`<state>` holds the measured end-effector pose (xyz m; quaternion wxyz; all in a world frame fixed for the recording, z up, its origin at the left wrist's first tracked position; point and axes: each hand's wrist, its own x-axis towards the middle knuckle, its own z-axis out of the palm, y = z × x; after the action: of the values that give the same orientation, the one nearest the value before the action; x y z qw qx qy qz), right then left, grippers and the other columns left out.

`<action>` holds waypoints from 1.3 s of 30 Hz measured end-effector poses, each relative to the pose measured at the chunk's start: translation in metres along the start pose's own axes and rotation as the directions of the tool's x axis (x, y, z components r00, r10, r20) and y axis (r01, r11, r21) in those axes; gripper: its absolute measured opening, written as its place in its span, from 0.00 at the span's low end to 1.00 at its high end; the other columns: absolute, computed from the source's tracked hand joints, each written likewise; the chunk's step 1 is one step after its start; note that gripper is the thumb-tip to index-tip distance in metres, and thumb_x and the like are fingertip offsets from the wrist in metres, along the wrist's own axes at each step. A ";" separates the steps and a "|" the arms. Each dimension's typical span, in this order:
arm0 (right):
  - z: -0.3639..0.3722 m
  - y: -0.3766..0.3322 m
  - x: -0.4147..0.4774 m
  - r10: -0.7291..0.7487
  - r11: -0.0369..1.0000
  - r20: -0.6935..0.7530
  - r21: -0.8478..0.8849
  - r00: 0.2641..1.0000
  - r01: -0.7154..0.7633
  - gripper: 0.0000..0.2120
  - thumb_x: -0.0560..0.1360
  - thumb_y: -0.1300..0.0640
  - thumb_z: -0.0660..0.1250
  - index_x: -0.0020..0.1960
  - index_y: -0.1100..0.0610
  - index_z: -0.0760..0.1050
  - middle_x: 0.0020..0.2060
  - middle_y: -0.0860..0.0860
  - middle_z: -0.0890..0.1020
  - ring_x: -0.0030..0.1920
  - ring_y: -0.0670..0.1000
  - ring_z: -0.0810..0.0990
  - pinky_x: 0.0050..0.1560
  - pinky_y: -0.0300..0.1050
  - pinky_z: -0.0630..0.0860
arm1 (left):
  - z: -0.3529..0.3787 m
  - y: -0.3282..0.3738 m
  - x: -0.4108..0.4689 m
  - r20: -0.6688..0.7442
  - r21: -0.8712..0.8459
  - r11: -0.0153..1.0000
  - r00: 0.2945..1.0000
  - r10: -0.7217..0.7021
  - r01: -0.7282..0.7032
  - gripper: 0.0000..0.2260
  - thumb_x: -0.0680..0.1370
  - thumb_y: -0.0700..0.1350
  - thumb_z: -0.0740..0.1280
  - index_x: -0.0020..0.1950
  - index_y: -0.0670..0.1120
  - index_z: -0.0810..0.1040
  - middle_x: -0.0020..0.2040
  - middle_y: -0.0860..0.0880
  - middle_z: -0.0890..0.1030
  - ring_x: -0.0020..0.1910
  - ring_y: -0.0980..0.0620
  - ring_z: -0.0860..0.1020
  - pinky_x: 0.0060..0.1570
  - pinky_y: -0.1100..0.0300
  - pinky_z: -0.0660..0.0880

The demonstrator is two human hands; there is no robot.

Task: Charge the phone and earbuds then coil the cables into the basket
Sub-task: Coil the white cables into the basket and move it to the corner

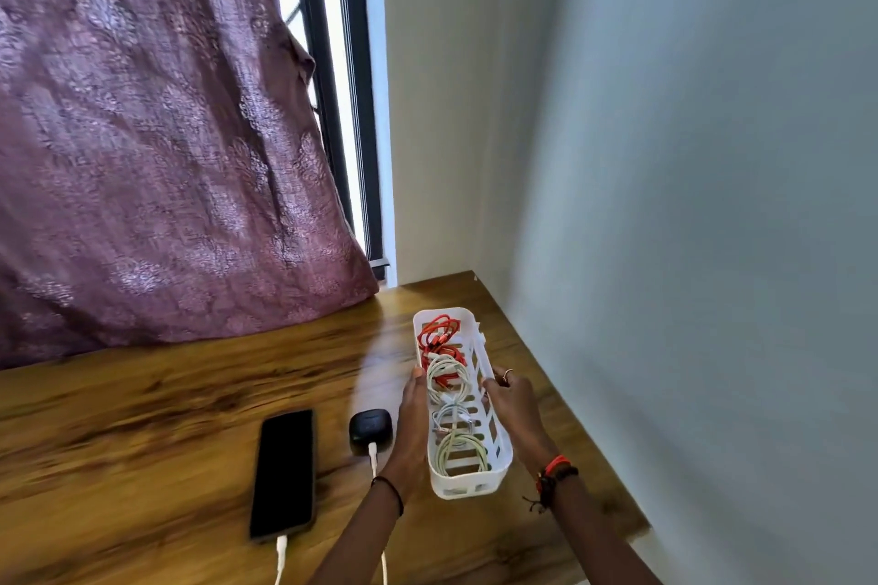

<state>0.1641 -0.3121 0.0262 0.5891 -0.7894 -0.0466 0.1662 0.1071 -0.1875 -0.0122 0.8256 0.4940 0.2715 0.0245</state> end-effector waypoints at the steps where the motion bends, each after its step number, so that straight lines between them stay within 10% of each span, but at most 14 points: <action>1: -0.001 0.002 0.009 0.004 1.000 -0.006 -0.001 1.000 -0.004 0.09 0.77 0.61 0.61 0.53 0.54 0.78 0.40 0.53 0.85 0.35 0.52 0.84 0.33 0.43 0.80 | 0.002 -0.004 0.009 -0.031 0.005 1.000 0.999 0.017 -0.016 0.29 0.72 0.64 0.65 0.66 0.47 0.71 0.59 0.38 0.78 0.56 0.36 0.77 0.60 0.35 0.70; 10: -0.006 0.012 0.090 0.012 0.997 -0.070 -0.069 0.997 -0.017 0.14 0.75 0.57 0.64 0.59 0.55 0.77 0.50 0.51 0.84 0.46 0.50 0.83 0.50 0.50 0.81 | 0.011 0.012 0.043 0.020 0.237 0.969 0.997 0.070 -0.073 0.11 0.81 0.45 0.57 0.60 0.46 0.76 0.48 0.49 0.83 0.43 0.54 0.83 0.36 0.64 0.78; 14: -0.006 0.003 0.117 0.003 0.997 -0.051 -0.074 0.999 -0.007 0.08 0.76 0.61 0.63 0.53 0.53 0.75 0.45 0.49 0.82 0.42 0.45 0.81 0.39 0.37 0.77 | 0.009 0.021 0.064 0.031 0.330 0.943 0.999 0.036 -0.045 0.11 0.81 0.44 0.57 0.58 0.46 0.77 0.51 0.48 0.82 0.43 0.56 0.81 0.33 0.69 0.75; 19: -0.008 -0.001 0.156 0.018 0.996 -0.066 -0.082 0.998 -0.024 0.13 0.75 0.61 0.63 0.59 0.57 0.76 0.45 0.52 0.83 0.41 0.49 0.82 0.42 0.43 0.79 | 0.004 0.030 0.088 0.074 0.449 0.893 0.995 -0.061 0.021 0.14 0.81 0.50 0.57 0.59 0.46 0.77 0.54 0.50 0.81 0.47 0.58 0.79 0.38 0.69 0.75; 25: -0.007 -0.007 0.188 -0.009 0.995 -0.103 -0.100 0.995 -0.001 0.12 0.76 0.62 0.64 0.59 0.59 0.77 0.43 0.52 0.82 0.36 0.44 0.80 0.32 0.32 0.73 | 0.009 0.043 0.097 0.137 0.442 0.889 0.970 -0.202 0.123 0.14 0.81 0.56 0.53 0.62 0.53 0.69 0.39 0.49 0.77 0.26 0.58 0.74 0.28 0.64 0.70; 39: 0.016 -0.015 0.194 -0.387 0.877 -0.244 -0.395 0.889 0.273 0.10 0.78 0.63 0.60 0.56 0.63 0.77 0.52 0.57 0.80 0.53 0.53 0.80 0.52 0.39 0.75 | 0.031 0.046 0.130 0.132 0.330 0.931 0.969 -0.211 0.158 0.18 0.81 0.53 0.54 0.70 0.49 0.63 0.39 0.39 0.81 0.34 0.48 0.82 0.39 0.56 0.81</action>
<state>0.3437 -0.2408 -0.0042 0.4589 -0.8775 -0.1164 -0.0772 0.2428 -0.1489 -0.0184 0.7538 0.5926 0.2479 -0.1383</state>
